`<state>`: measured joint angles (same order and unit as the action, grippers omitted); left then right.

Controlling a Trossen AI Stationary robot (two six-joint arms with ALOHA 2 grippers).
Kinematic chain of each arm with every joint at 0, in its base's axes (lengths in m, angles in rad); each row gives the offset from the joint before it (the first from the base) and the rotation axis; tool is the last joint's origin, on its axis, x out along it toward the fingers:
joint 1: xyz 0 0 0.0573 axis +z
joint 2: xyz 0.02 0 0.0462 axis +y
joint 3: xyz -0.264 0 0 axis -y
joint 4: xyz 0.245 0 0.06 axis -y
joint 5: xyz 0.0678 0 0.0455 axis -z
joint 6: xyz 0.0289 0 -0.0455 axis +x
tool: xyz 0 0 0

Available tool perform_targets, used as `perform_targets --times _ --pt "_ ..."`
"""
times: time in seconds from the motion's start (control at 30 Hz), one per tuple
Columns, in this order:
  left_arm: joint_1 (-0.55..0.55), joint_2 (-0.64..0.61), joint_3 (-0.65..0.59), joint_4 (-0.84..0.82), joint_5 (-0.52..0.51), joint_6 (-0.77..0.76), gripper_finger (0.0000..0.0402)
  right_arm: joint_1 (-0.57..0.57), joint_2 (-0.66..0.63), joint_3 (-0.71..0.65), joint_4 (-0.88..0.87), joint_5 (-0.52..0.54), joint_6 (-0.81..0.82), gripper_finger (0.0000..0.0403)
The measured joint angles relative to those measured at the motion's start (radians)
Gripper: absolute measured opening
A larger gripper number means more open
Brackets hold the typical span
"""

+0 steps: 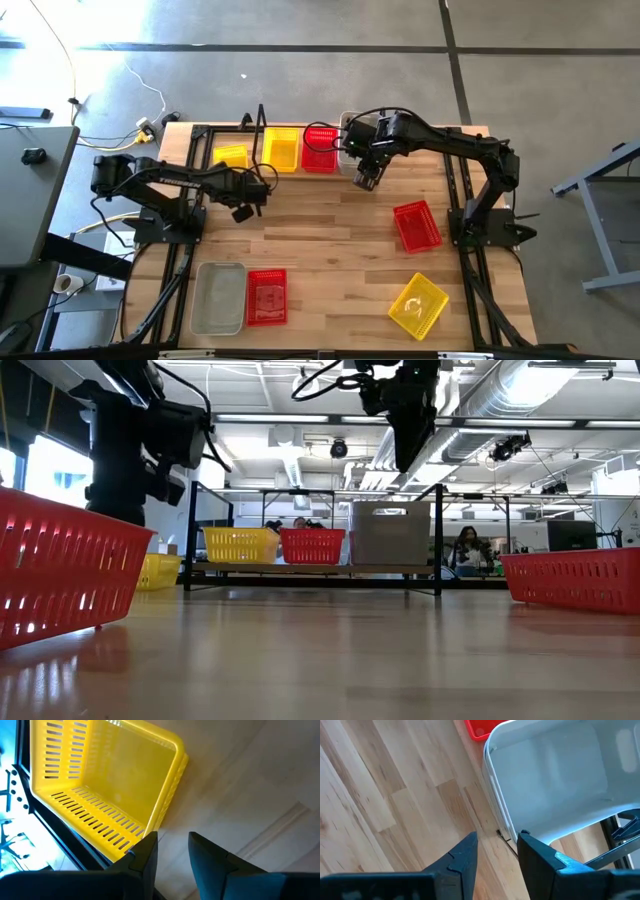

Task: Stack baskets on shelf by color
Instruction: Stack the top yellow basket on top of the yellow basket on the shelf

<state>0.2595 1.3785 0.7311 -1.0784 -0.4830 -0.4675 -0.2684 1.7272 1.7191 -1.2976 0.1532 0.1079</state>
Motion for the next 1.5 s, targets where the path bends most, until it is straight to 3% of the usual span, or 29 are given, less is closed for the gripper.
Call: perform_targets --times 0.43,1.07,1.2,1.37,1.5 --pt "0.025 0.006 0.090 0.038 -0.025 0.179 0.0099 0.000 0.000 0.000 0.000 0.001 -0.003 0.0124" --pt "0.057 0.232 0.087 0.029 -0.037 0.262 0.0098 0.000 0.000 0.000 0.001 0.002 -0.003 0.0124" --pt "0.048 0.235 0.087 0.029 -0.037 0.262 0.0074 0.000 0.000 0.000 0.001 0.002 -0.003 0.0124" --pt "0.031 0.218 0.087 0.017 -0.021 0.262 0.0012 0.000 0.000 0.000 0.002 0.002 -0.003 0.0124" --pt "0.020 0.198 0.089 -0.016 -0.011 0.246 0.0011 0.000 0.000 0.000 0.003 0.002 0.000 0.0124"
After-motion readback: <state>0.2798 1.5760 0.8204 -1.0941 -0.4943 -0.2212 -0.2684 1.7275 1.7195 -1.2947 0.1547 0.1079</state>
